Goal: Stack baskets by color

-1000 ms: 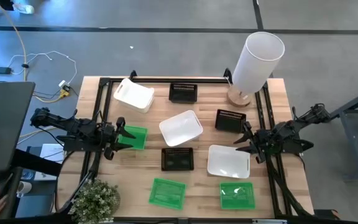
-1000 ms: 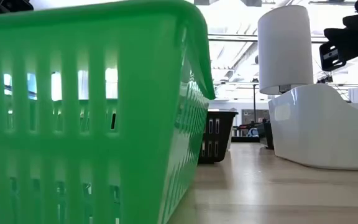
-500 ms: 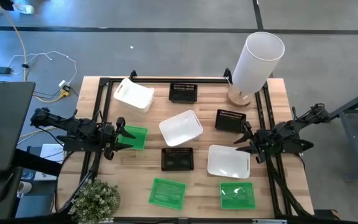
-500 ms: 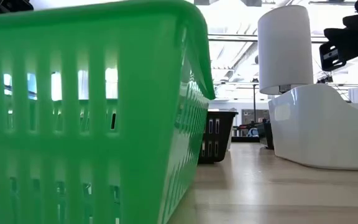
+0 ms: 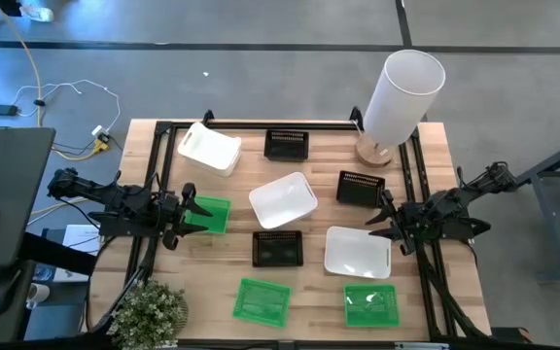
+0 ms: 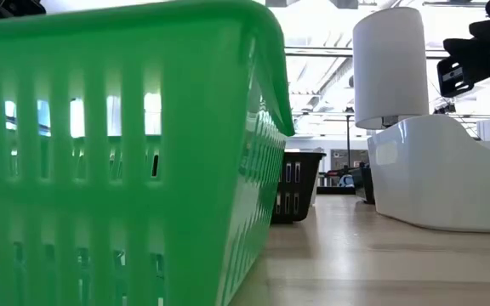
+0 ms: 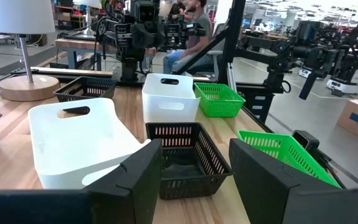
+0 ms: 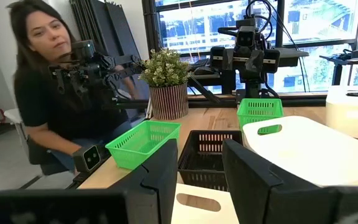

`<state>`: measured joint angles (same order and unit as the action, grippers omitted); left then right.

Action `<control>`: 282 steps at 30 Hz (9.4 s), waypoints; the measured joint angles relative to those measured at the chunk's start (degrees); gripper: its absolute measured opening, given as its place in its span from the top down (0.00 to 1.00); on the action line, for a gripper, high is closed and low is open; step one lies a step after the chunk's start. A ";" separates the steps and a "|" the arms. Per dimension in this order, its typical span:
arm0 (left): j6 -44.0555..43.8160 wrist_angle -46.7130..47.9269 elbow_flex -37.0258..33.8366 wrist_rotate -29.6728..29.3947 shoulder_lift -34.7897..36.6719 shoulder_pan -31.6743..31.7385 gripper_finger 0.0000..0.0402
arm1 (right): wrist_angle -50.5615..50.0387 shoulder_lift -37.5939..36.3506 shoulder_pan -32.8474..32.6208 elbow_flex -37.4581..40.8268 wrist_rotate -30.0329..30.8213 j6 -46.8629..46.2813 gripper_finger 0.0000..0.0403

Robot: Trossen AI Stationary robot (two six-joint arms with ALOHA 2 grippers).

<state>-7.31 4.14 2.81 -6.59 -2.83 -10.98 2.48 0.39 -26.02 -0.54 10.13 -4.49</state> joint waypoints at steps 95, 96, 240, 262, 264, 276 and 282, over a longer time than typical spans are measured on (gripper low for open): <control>3.39 -0.83 0.00 0.00 0.00 0.02 0.56 | 0.00 0.01 -0.02 0.00 0.15 0.01 0.71; 3.50 -0.83 0.00 0.00 0.00 0.02 0.56 | 0.01 -0.01 -0.02 0.00 0.33 0.02 0.71; -10.08 -0.90 -0.01 -7.32 0.00 0.02 0.56 | -46.55 99.31 -11.17 -61.37 -7.23 -44.15 0.84; -10.06 -0.88 0.00 -7.57 -0.02 0.02 0.56 | -48.31 98.50 -6.24 -66.51 -5.20 -35.77 1.00; -10.06 -0.89 0.00 -7.57 0.00 0.02 0.56 | -49.84 98.50 -5.67 -68.24 -4.52 -34.34 1.00; -10.05 -0.88 0.00 -7.57 -0.02 0.02 0.56 | -63.68 98.43 -2.15 -81.95 4.33 -22.02 1.00; -10.05 -0.90 0.00 -7.57 0.00 0.02 0.56 | -63.76 98.41 1.40 -85.99 8.55 -9.40 1.00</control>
<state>-17.37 3.25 2.81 -14.15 -2.83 -10.96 -61.28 98.80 -24.62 -86.53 18.68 -13.89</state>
